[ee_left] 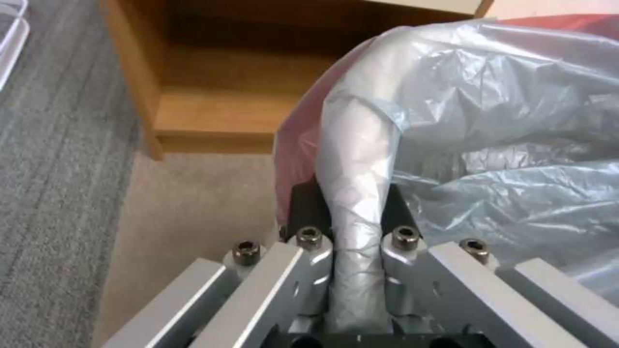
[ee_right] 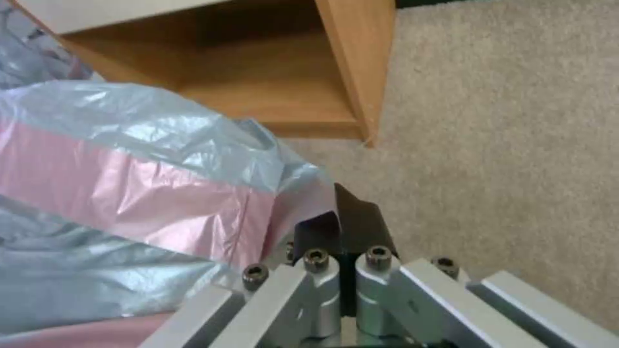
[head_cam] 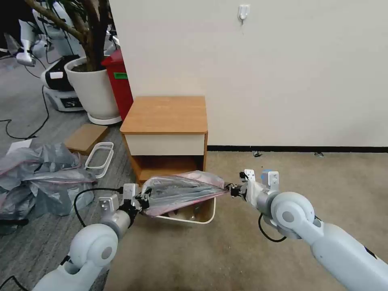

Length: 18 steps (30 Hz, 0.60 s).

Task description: Pick up the garbage bag from the table and place it over the trash can.

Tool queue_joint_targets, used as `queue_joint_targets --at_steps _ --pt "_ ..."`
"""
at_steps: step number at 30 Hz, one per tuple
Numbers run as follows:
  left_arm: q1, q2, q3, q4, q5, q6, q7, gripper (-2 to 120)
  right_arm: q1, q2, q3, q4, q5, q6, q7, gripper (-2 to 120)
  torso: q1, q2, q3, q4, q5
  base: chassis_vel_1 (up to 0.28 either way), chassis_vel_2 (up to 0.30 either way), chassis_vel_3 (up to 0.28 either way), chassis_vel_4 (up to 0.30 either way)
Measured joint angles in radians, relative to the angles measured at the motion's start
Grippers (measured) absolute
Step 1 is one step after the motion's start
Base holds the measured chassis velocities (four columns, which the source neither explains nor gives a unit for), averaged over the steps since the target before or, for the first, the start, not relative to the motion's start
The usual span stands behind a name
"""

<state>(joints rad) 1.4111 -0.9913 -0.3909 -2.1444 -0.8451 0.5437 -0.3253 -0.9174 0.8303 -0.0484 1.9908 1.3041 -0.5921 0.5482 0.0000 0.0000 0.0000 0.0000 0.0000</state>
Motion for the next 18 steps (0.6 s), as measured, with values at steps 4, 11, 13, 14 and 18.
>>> queue_joint_targets --at_steps 4,11,13,14,18 --pt "0.005 -0.003 -0.002 0.000 0.004 -0.001 0.004 4 0.000 0.007 -0.010 -0.001 0.000 -0.010 0.026 0 0.000 0.000 0.000 0.0001 0.0000 0.000 0.000 0.000 0.000" --pt "0.008 -0.011 0.000 0.008 0.001 -0.018 -0.015 4 -0.035 0.003 -0.006 0.025 -0.015 -0.012 0.048 12 0.000 0.000 0.000 0.0000 0.0000 0.000 0.000 0.000 0.000" --pt "0.007 -0.012 0.000 0.009 0.000 -0.018 -0.015 4 -0.045 0.003 -0.010 0.027 -0.041 -0.005 0.050 22 0.000 0.000 0.000 0.0000 0.0000 0.000 0.000 0.000 0.000" --pt "0.007 -0.012 0.000 0.009 0.000 -0.018 -0.015 4 -0.045 0.003 -0.010 0.027 -0.041 -0.005 0.050 22 0.000 0.000 0.000 0.0000 0.0000 0.000 0.000 0.000 0.000" --pt "0.006 -0.009 0.002 0.011 -0.003 -0.018 -0.015 4 -0.066 -0.002 -0.005 0.041 -0.083 -0.001 0.049 35 0.000 0.000 0.000 0.0000 0.0000 0.000 0.000 0.000 0.000"
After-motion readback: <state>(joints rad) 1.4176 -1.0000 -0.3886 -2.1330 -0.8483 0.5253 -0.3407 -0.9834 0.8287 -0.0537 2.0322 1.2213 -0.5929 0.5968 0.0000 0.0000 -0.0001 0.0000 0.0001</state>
